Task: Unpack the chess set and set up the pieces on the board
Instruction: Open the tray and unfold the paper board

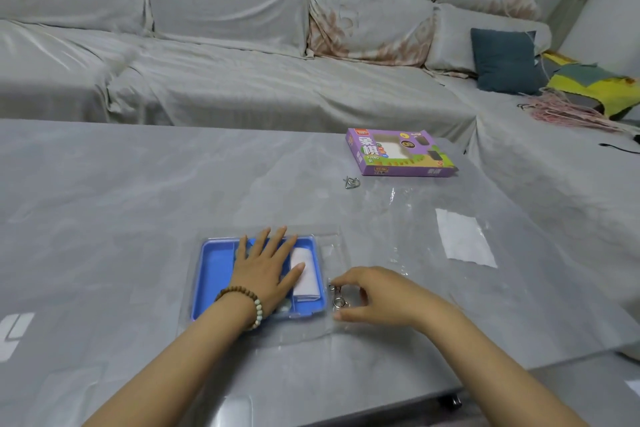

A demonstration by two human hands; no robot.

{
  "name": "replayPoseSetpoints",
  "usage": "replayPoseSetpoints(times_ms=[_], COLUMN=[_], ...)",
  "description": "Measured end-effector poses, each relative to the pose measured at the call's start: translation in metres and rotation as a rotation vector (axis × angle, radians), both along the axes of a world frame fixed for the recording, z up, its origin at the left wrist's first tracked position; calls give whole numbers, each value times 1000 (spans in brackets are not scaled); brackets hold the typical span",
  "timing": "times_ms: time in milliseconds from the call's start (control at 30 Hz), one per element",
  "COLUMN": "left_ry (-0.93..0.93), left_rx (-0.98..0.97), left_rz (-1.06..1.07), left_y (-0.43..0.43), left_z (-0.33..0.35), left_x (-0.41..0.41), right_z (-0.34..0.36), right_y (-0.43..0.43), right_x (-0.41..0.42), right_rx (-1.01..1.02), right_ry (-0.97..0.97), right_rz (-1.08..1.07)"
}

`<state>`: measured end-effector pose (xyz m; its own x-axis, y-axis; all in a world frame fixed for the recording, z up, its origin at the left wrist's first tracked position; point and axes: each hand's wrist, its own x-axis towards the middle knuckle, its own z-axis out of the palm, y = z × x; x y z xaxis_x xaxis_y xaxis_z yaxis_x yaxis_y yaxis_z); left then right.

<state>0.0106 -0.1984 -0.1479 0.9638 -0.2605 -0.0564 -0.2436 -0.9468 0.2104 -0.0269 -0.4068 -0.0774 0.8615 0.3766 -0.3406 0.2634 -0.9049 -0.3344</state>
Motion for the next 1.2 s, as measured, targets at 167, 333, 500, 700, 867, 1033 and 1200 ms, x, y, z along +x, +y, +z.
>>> replayPoseSetpoints(times_ms=[167, 333, 500, 700, 867, 1033, 1200], left_ry=[-27, -23, -28, -52, -33, -33, -28], left_rx=[0, -9, -7, -48, -94, -163, -126], left_rz=[6, 10, 11, 15, 1, 24, 4], left_y=[-1, 1, 1, 1, 0, -7, -26], left_z=[-2, -1, 1, -2, 1, 7, 5], left_x=[-1, -2, -1, -1, 4, 39, 75], right_z=[-11, -13, -12, -13, -3, -10, -24], right_y=[4, -1, -8, -15, -31, -49, -61], right_x=[-2, 0, 1, 4, 13, 58, 140], right_rx=[-17, 65, 191, 328, 590, 895, 1034], right_ry=[-14, 80, 64, 24, 128, 124, -39], right_rz=[20, -5, -54, -112, -281, -654, -895])
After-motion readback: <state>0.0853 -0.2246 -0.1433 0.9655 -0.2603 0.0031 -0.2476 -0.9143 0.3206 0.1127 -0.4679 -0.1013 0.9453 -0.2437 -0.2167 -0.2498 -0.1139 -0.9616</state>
